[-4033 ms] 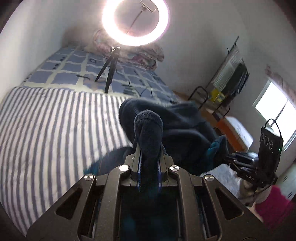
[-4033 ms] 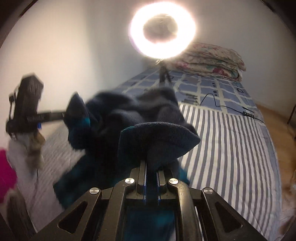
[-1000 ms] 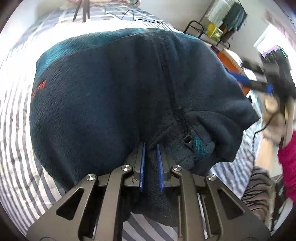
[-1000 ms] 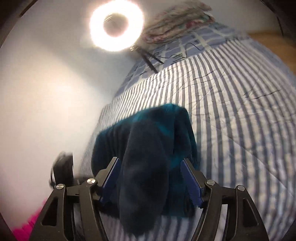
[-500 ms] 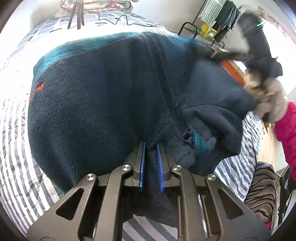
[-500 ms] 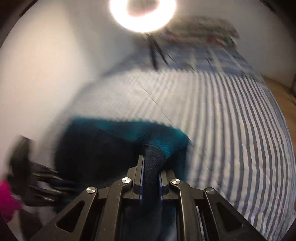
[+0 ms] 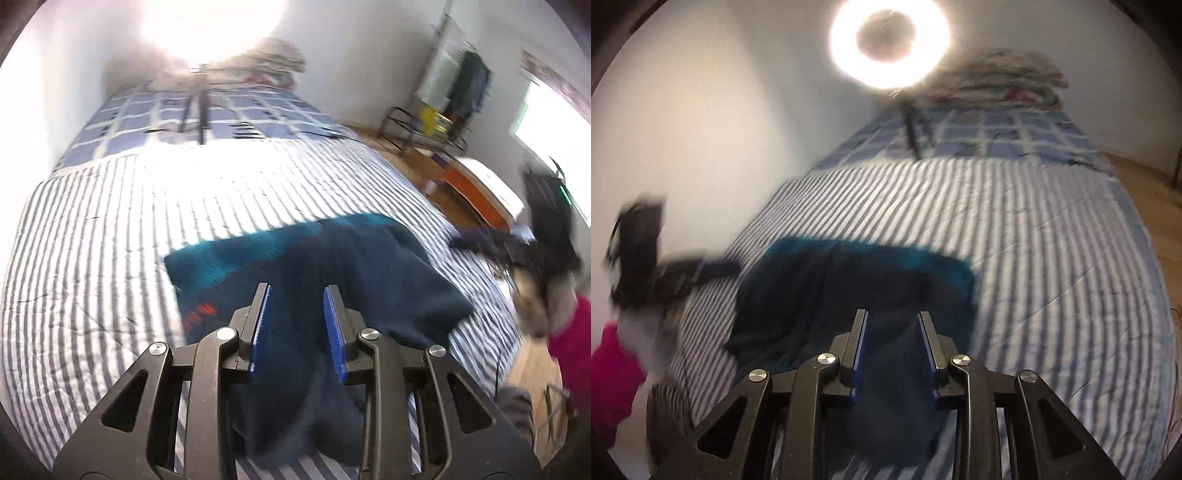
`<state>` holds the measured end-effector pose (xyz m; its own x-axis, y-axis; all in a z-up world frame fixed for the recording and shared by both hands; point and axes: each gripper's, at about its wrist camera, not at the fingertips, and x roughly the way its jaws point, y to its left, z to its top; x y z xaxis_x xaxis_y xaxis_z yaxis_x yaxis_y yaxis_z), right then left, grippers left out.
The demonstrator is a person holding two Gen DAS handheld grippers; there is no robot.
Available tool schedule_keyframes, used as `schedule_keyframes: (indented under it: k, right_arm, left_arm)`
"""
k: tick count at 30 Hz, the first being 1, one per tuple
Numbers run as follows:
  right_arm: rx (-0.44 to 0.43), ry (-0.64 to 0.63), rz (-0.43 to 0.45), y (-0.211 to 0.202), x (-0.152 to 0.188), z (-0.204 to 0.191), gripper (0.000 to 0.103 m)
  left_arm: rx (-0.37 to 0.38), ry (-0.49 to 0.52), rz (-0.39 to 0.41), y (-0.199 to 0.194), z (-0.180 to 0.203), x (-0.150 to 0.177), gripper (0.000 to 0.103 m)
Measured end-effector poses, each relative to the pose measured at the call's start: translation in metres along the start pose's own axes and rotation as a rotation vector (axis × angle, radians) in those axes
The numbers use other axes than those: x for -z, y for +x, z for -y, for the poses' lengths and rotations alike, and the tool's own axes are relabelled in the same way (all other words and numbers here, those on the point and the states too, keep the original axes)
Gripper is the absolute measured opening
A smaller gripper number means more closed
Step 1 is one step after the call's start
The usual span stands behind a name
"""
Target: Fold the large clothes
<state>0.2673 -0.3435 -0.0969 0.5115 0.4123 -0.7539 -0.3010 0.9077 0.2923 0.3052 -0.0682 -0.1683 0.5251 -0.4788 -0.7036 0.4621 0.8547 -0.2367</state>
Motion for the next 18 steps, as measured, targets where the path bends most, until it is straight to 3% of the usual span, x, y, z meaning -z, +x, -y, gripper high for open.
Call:
schedule_keyframes:
  k: [2, 6, 8, 10, 12, 14, 18]
  right_arm:
    - [-0.021, -0.059, -0.088, 0.016, 0.031, -0.017, 0.024]
    - [-0.019, -0.017, -0.204, 0.059, 0.076, -0.009, 0.024]
    - [-0.019, -0.017, -0.202, 0.065, 0.081, -0.008, 0.024]
    - [-0.018, -0.004, -0.194, 0.064, 0.081, -0.009, 0.024]
    - [-0.005, -0.012, -0.202, 0.055, 0.075, -0.012, 0.024]
    - [-0.008, -0.023, -0.176, 0.038, 0.07, -0.019, 0.025]
    - [-0.07, -0.002, -0.108, 0.007, 0.065, -0.027, 0.025]
  left_arm:
    - [-0.052, -0.023, -0.027, 0.016, -0.016, -0.001, 0.029]
    - [-0.113, -0.063, -0.128, 0.052, -0.046, 0.02, 0.029]
    - [-0.12, -0.083, -0.177, 0.074, -0.054, 0.037, 0.031]
    - [-0.138, -0.049, -0.14, 0.077, -0.053, 0.04, 0.031]
    - [-0.141, -0.065, -0.156, 0.076, -0.053, 0.035, 0.031]
    - [-0.138, -0.075, -0.144, 0.063, -0.049, 0.028, 0.031]
    - [-0.049, -0.021, -0.069, 0.014, -0.023, 0.038, 0.03]
